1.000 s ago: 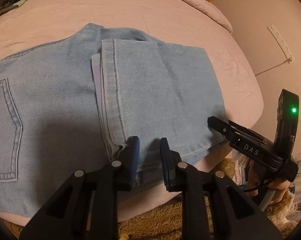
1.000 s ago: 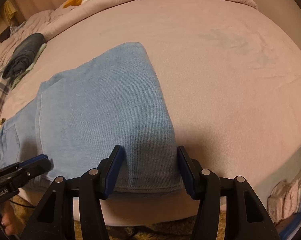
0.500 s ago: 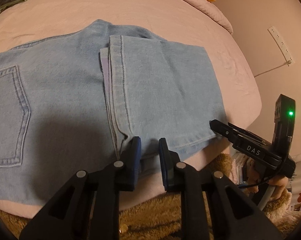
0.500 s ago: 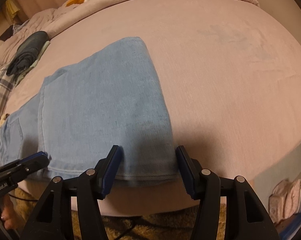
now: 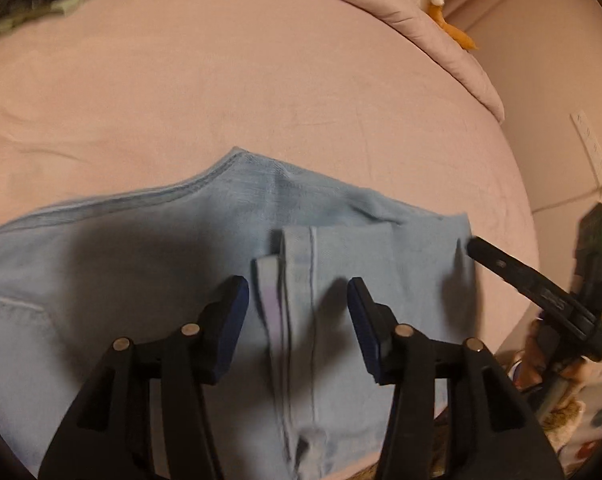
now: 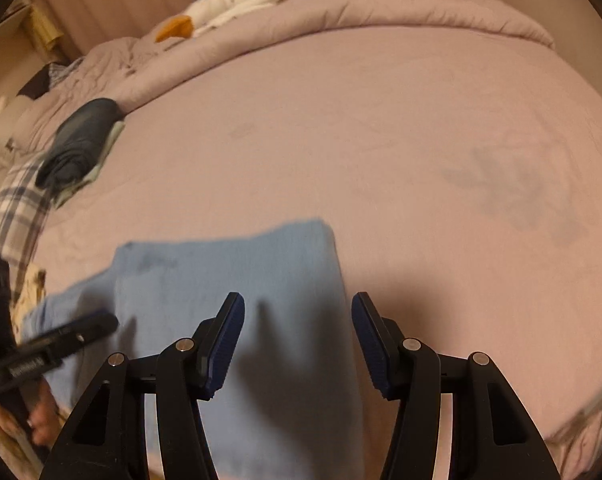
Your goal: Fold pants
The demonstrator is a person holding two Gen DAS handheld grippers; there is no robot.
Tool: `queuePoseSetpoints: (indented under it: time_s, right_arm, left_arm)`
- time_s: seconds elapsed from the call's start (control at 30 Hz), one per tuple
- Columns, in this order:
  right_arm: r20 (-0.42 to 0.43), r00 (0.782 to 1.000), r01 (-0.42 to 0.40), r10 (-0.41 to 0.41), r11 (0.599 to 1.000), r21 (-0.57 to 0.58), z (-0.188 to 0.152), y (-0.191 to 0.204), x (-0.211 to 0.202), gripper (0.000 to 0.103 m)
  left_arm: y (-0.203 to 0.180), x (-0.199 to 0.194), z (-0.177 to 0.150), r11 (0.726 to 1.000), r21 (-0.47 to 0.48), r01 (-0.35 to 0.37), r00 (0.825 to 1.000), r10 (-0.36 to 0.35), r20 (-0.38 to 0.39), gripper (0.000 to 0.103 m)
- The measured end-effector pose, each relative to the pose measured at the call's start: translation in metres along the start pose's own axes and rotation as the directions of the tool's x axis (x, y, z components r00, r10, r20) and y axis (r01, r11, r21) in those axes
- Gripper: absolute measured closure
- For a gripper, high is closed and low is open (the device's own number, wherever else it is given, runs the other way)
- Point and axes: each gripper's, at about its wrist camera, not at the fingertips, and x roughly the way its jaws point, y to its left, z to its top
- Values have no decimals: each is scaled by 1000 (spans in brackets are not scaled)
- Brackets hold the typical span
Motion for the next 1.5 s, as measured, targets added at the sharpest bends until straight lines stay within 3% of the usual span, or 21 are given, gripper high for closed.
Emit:
queuePoseSetpoints:
  time_s: [0.07, 0.17, 0.27, 0.37, 0.43, 0.5, 0.53, 0.57, 0.6, 0.77, 1.03, 1.1, 1.13, 1.2, 1.23, 1.37, 1.5]
  right_arm:
    - [-37, 999, 4, -3, 1000, 22, 8, -5, 19, 47]
    - [-58, 995, -71, 76, 994, 82, 7, -10, 35, 47]
    - [-22, 996, -89, 92, 991, 102, 2, -8, 24, 63]
    - [30, 996, -86, 84, 994, 72, -1, 2, 5, 72]
    - [57, 995, -90, 87, 995, 49, 0, 10, -4, 73]
    - [54, 997, -61, 59, 997, 39, 8, 11, 3, 73]
    - [44, 999, -18, 16, 999, 37, 9, 12, 9, 73]
    - [15, 1000, 19, -19, 999, 44, 10, 8, 19, 73]
    - [-12, 999, 43, -42, 997, 60, 9, 1, 29, 73]
    - [-8, 999, 50, -49, 998, 50, 6, -4, 36, 73]
    - [14, 998, 53, -54, 997, 51, 3, -4, 32, 72]
    - [23, 998, 62, -63, 997, 44, 1, -3, 30, 68]
    - [20, 997, 69, -70, 997, 44, -1, -2, 28, 65]
    - [4, 997, 76, -77, 995, 57, -5, -3, 22, 44]
    - [1, 997, 72, -72, 996, 59, -10, -4, 16, 41]
    - [-3, 998, 69, -69, 997, 21, -34, -5, -1, 40]
    - [-52, 997, 52, -50, 998, 37, -65, -17, -11, 40]
  left_arm:
    - [-2, 1, 0, 1000, 1, -5, 999, 5, 33, 68]
    - [-3, 1, -4, 999, -9, -39, 997, 39, 61, 82]
    - [-2, -16, -4, 999, -39, -22, 995, 26, 99, 92]
    - [1, -39, -8, 999, -33, 4, 990, 0, 138, 93]
    - [-3, -42, -7, 1000, -4, -28, 987, 28, 157, 94]
    - [-5, -33, -4, 988, 17, -156, 974, 152, 166, 98]
    - [-2, -25, -4, 978, 23, -209, 968, 203, 149, 98]
    - [3, -16, -1, 978, 12, -207, 972, 205, 112, 98]
    - [11, -10, -2, 984, -13, -179, 981, 180, 79, 98]
    - [23, -13, -2, 993, -51, -103, 991, 106, 79, 98]
    - [16, -17, -4, 994, -35, -102, 992, 104, 77, 96]
    - [16, -24, -9, 997, -34, -69, 996, 70, 58, 89]
    - [14, -27, -11, 998, -32, -55, 997, 57, 56, 79]
    - [11, -37, -20, 999, -26, -27, 998, 28, 54, 65]
    - [10, -40, -24, 1000, -22, -12, 999, 13, 50, 58]
    - [1, -45, -46, 998, 10, 59, 998, -59, -14, 56]
    - [-3, -32, -69, 997, 33, 70, 993, -67, -93, 57]
